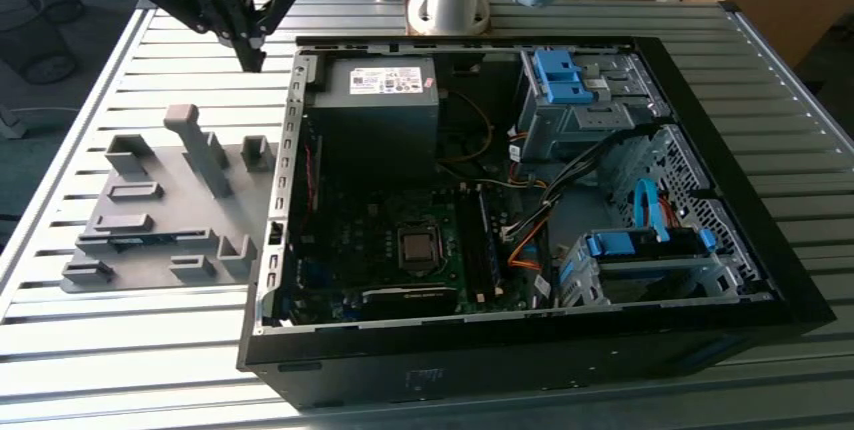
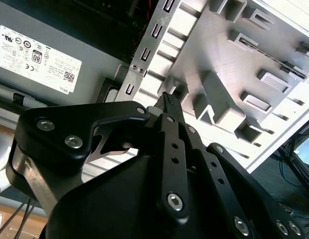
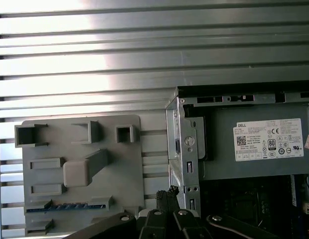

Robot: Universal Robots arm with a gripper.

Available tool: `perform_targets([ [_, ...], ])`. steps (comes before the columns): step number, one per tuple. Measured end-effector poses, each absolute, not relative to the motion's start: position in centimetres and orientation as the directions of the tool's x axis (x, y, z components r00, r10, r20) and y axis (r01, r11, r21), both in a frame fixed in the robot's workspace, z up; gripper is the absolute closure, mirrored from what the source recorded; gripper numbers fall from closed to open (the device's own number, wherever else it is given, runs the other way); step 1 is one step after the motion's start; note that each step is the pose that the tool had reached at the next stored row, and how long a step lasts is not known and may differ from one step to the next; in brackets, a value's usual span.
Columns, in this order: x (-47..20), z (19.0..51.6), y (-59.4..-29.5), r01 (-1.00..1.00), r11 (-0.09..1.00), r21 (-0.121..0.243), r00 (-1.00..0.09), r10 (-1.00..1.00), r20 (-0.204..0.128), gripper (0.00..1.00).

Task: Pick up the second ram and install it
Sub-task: 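Reach for the second ram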

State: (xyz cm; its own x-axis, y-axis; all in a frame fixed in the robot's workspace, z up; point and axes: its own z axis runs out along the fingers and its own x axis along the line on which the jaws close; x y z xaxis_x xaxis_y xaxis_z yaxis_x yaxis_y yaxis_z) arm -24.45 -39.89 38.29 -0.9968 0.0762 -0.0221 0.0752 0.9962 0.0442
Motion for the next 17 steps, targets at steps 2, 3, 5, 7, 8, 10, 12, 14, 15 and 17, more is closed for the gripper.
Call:
perform_targets([
  [2,-24.5,38.3,-39.9,0.075,0.996,0.044,-0.997,0.076,-0.022,0.89],
  [3,-24.6,38.3,-39.9,0.075,0.996,0.044,-0.997,0.076,-0.022,0.89],
  [5,-24.7,38.3,-39.9,0.075,0.996,0.044,-0.997,0.076,-0.022,0.89],
  [7,-24.8,38.2,-39.9,0.075,0.996,0.044,-0.997,0.076,-0.022,0.89],
  [8,-24.9,38.2,-39.9,0.075,0.996,0.044,-0.997,0.076,-0.022,0.89],
  [10,-25.1,38.2,-39.9,0.075,0.996,0.044,-0.997,0.076,-0.021,0.89],
  [12,-25.2,38.2,-39.9,0.075,0.996,0.044,-0.997,0.076,-0.021,0.89],
  [14,-25.3,38.2,-39.9,0.075,0.996,0.044,-0.997,0.076,-0.021,0.89],
  [15,-25.4,38.2,-39.9,0.075,0.996,0.044,-0.997,0.076,-0.021,0.89],
  [17,-25.5,38.1,-39.9,0.075,0.996,0.044,-0.997,0.076,-0.021,0.89],
])
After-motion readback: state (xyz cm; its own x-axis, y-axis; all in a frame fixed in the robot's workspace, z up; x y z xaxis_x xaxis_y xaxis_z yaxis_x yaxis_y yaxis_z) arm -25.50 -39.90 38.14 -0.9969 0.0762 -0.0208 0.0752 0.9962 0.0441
